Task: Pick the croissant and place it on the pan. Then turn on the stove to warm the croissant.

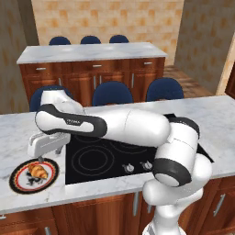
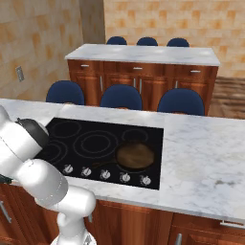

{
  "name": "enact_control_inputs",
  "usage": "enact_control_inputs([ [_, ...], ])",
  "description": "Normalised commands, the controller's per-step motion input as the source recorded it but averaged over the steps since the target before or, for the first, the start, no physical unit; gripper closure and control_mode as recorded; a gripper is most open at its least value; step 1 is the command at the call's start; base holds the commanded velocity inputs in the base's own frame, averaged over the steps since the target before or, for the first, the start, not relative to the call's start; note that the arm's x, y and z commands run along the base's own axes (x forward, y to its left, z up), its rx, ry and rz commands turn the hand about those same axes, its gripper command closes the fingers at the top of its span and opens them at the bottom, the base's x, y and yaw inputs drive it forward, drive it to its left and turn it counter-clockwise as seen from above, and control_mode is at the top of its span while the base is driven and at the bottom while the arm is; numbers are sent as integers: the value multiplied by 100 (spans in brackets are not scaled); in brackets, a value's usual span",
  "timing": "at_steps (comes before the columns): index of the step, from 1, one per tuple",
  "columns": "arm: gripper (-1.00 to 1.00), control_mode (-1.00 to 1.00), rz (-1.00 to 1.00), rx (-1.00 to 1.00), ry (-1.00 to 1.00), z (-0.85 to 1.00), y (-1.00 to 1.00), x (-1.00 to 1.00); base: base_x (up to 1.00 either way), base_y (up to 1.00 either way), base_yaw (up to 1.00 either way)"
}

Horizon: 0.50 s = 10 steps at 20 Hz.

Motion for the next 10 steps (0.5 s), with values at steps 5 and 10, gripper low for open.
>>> enact_control_inputs([
  [5, -100, -100, 4, 0, 0, -6, 0, 1, 0, 0, 0],
  [10, -100, -100, -1, -8, 5, -47, 0, 6, 0, 0, 0],
])
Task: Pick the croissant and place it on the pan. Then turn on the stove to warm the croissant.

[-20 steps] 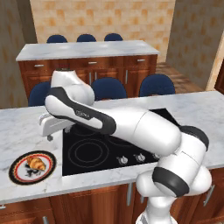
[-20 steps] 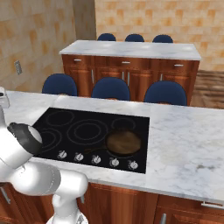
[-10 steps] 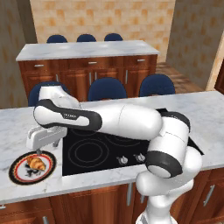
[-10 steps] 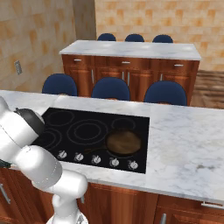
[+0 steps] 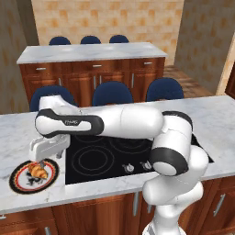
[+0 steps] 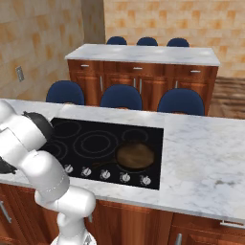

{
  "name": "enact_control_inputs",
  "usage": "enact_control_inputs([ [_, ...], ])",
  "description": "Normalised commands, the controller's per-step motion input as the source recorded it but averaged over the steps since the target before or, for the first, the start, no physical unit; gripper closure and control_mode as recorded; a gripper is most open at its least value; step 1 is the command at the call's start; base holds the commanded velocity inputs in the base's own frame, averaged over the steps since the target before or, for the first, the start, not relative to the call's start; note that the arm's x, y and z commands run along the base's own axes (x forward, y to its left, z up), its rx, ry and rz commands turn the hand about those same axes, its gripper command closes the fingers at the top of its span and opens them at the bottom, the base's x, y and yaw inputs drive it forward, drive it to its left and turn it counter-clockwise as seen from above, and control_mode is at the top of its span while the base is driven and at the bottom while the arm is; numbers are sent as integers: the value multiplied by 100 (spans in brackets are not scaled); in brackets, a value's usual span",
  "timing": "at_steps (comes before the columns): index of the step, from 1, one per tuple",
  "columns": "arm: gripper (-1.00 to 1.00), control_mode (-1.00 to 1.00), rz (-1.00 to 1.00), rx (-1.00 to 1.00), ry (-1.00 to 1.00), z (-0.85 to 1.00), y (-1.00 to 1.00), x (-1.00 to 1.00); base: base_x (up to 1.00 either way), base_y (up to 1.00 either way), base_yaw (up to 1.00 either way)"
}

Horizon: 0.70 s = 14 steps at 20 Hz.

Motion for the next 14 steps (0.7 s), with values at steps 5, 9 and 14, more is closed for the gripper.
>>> enact_control_inputs([
  [5, -100, -100, -5, -2, 1, -13, 8, 0, 0, 0, 0],
  [9, -100, -100, -1, -2, 2, -22, 8, 20, 0, 0, 0],
  [14, -100, -100, -10, -8, 0, -27, 4, 43, 0, 0, 0],
])
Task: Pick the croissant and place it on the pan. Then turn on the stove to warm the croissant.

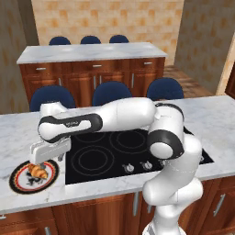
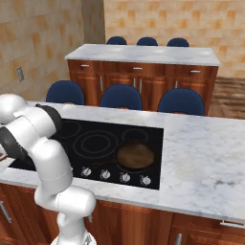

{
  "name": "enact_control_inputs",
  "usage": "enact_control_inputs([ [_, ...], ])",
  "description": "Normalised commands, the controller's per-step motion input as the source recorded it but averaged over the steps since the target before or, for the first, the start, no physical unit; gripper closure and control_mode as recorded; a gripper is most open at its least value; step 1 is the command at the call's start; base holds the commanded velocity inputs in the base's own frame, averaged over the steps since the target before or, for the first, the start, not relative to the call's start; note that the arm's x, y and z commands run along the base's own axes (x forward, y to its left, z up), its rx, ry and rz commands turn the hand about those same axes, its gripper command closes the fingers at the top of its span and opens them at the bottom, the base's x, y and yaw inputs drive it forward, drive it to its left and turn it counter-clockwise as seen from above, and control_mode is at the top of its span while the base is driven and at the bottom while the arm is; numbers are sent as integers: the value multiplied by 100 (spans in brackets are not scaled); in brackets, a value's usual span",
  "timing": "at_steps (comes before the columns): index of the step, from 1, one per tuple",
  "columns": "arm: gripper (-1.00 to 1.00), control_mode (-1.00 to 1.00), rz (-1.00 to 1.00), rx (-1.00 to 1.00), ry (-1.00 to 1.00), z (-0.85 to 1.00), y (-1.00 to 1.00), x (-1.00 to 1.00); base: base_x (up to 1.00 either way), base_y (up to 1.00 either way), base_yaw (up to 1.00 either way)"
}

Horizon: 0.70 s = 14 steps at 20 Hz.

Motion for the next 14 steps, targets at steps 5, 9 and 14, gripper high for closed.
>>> enact_control_inputs([
  [5, -100, -100, -11, -4, 0, -8, 20, 25, 0, 0, 0],
  [9, -100, -100, -9, -2, 0, -2, 28, 23, 0, 0, 0],
  [14, -100, -100, -9, -6, 0, -21, 22, 34, 0, 0, 0],
])
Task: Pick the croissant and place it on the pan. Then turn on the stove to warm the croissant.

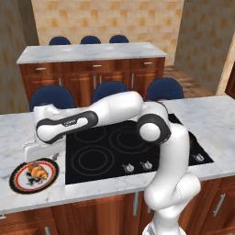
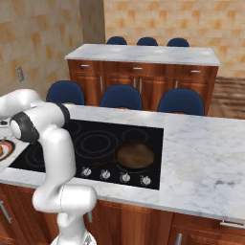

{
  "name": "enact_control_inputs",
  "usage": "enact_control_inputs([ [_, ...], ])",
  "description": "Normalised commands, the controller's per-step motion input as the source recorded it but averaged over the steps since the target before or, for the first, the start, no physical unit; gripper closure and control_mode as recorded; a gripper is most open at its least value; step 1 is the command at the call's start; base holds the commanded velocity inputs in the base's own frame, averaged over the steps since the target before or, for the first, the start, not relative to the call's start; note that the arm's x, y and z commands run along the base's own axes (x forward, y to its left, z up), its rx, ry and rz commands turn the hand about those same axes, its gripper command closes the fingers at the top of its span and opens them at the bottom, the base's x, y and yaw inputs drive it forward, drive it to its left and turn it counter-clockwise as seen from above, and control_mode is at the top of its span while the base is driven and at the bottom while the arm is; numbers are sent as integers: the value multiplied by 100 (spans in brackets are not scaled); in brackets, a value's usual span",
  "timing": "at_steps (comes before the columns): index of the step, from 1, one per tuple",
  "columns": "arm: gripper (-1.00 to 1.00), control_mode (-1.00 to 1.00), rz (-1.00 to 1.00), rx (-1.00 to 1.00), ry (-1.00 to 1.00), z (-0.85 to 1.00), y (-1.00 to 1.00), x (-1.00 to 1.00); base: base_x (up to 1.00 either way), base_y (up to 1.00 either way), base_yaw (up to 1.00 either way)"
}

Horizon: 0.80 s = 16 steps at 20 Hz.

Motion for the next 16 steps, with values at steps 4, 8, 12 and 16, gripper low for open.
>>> enact_control_inputs([
  [4, -100, -100, -9, -8, 0, -25, 24, 25, 0, 0, 0],
  [8, -100, -100, -8, -6, 0, -18, 26, 21, 0, 0, 0],
  [12, -100, -100, -7, -5, 0, -18, 21, 24, 0, 0, 0],
  [16, -100, -100, -6, -4, 0, -16, 10, 15, 0, 0, 0],
])
